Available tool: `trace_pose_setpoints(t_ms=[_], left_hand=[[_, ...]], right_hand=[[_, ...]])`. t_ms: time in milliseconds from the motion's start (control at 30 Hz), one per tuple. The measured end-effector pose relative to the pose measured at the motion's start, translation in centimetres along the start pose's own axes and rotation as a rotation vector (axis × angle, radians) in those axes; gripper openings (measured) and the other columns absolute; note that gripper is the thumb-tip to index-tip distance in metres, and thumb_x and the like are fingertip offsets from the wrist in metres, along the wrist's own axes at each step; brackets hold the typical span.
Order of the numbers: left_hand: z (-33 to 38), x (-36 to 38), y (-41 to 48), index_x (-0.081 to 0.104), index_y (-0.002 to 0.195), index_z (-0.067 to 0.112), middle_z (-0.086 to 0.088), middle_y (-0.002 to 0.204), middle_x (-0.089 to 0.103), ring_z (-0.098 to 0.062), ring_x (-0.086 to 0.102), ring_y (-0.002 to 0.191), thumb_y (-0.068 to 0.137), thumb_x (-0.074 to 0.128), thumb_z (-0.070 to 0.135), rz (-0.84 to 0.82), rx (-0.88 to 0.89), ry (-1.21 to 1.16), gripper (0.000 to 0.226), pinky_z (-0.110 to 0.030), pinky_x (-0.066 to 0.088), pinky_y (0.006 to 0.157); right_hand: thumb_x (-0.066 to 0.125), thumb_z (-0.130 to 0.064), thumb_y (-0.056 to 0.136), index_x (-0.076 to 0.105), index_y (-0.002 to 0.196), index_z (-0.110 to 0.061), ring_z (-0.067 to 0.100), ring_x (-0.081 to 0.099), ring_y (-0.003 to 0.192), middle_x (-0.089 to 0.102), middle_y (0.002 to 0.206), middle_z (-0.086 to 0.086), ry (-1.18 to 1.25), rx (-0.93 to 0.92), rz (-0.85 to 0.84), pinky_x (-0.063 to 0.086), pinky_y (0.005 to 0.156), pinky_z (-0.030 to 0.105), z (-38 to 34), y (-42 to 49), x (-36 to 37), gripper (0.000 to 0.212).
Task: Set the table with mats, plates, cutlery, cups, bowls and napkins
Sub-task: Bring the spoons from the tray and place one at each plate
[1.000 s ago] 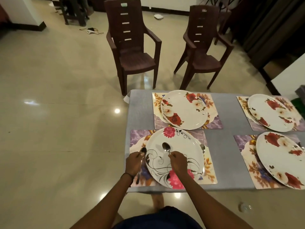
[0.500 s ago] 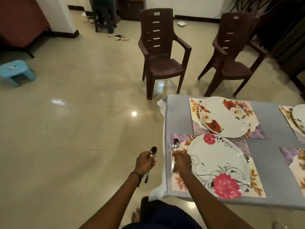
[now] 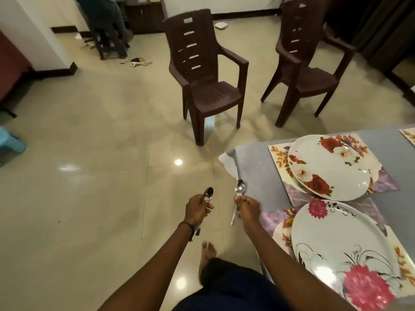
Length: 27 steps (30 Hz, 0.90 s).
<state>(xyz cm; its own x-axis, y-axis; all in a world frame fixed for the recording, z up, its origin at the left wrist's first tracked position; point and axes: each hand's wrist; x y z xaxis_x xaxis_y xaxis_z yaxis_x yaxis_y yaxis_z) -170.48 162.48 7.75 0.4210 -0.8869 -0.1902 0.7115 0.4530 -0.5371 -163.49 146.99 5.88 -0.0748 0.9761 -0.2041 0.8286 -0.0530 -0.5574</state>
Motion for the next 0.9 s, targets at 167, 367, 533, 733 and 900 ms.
trace_pose_setpoints(t_ms=[167,367,533,733,900], left_hand=[[6.5,0.0,6.9,0.062,0.087,0.007,-0.011,0.075,0.069,-0.013,0.054,0.053,0.097,0.053,0.013,-0.074,0.033,0.003,0.015,-0.023,0.041,0.051],[12.1,1.7,14.1,0.064,0.093,0.003,-0.012,0.078,0.07,-0.016,0.057,0.058,0.094,0.054,0.008,-0.253,0.02,0.068,0.011,-0.024,0.039,0.053],[15.0,4.6,19.9,0.065,0.091,0.005,-0.014,0.078,0.07,-0.016,0.055,0.058,0.093,0.053,0.007,-0.428,0.031,0.146,0.012,-0.024,0.039,0.051],[19.4,9.1,27.7,0.062,0.088,0.003,-0.016,0.075,0.07,-0.021,0.054,0.056,0.092,0.051,0.004,-0.711,0.026,0.344,0.012,-0.027,0.042,0.05],[23.7,12.4,32.5,0.064,0.086,0.002,-0.009,0.073,0.072,-0.018,0.057,0.058,0.089,0.051,0.004,-0.887,0.158,0.525,0.013,-0.024,0.044,0.051]], right_hand=[[0.072,-0.014,0.084,0.074,0.07,-0.015,0.021,0.065,0.066,0.07,0.067,0.003,0.011,0.002,0.066,0.055,0.066,0.035,-5.5,4.5,2.6,0.014],[0.071,-0.012,0.083,0.074,0.07,-0.018,0.018,0.064,0.069,0.07,0.07,-0.002,0.084,0.07,0.205,0.052,0.069,0.032,-10.1,9.2,2.6,0.015],[0.07,-0.013,0.086,0.074,0.079,-0.016,0.027,0.072,0.079,0.074,0.08,0.008,0.244,0.18,0.335,0.061,0.071,0.038,-11.1,12.8,1.4,0.009],[0.076,-0.011,0.075,0.072,0.082,-0.002,0.031,0.072,0.074,0.075,0.079,0.016,0.604,0.396,0.621,0.057,0.064,0.034,-12.7,16.6,1.6,0.012],[0.077,-0.007,0.076,0.071,0.081,0.001,0.032,0.07,0.076,0.075,0.081,0.018,0.785,0.446,0.762,0.055,0.065,0.036,-15.7,18.2,3.3,0.011]])
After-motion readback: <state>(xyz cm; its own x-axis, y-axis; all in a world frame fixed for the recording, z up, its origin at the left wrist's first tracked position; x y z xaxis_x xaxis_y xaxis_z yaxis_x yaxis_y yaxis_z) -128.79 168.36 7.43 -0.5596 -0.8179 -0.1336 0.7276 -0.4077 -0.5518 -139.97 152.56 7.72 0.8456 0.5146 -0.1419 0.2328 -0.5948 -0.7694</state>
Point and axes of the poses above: each hand's wrist, its own y-axis towards the middle knuckle, its own x-axis out of the palm, z = x × y
